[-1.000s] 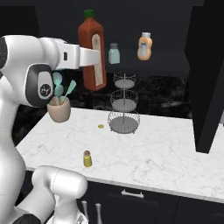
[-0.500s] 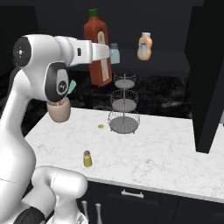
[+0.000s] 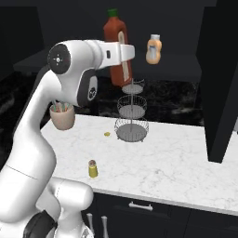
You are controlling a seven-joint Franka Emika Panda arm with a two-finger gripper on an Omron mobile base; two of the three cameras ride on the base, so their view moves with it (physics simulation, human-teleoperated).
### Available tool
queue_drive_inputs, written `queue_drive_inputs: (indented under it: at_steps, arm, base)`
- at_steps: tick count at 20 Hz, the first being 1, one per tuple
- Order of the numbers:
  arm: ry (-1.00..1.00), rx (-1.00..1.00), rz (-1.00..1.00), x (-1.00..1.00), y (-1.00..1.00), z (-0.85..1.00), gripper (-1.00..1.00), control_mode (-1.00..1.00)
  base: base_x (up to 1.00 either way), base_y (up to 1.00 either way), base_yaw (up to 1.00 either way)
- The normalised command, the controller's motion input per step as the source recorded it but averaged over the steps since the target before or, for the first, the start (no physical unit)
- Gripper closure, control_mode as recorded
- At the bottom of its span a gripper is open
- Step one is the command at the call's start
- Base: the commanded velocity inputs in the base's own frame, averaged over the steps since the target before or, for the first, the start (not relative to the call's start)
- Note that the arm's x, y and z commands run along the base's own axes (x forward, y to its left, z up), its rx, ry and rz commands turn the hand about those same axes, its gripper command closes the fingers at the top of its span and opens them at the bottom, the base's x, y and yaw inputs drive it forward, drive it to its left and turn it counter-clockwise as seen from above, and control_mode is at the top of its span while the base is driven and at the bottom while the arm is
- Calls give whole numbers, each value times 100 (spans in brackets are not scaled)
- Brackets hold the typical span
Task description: Put the shaker and condiment bottle from the counter next to their counterparts in the cabinet.
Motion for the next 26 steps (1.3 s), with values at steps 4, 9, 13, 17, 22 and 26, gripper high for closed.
queue_drive_inputs:
  at_steps: [4, 9, 13, 17, 22, 26]
  arm:
    - [2, 0, 1, 55, -24, 1, 100, -100]
    - [13, 0, 0, 50, -16, 11, 100, -100]
    - [10, 0, 0, 43, -7, 14, 100, -100]
    - [0, 0, 0, 34, -17, 9, 100, -100]
    - [0, 0, 0, 37, -19, 0, 100, -100]
    - [0, 1, 0, 49, -14, 0, 100, -100]
  base:
    - [0, 0, 0]
    - [0, 0, 0]
    - [0, 0, 0]
    - [0, 0, 0]
    - [0, 0, 0]
    - [0, 0, 0]
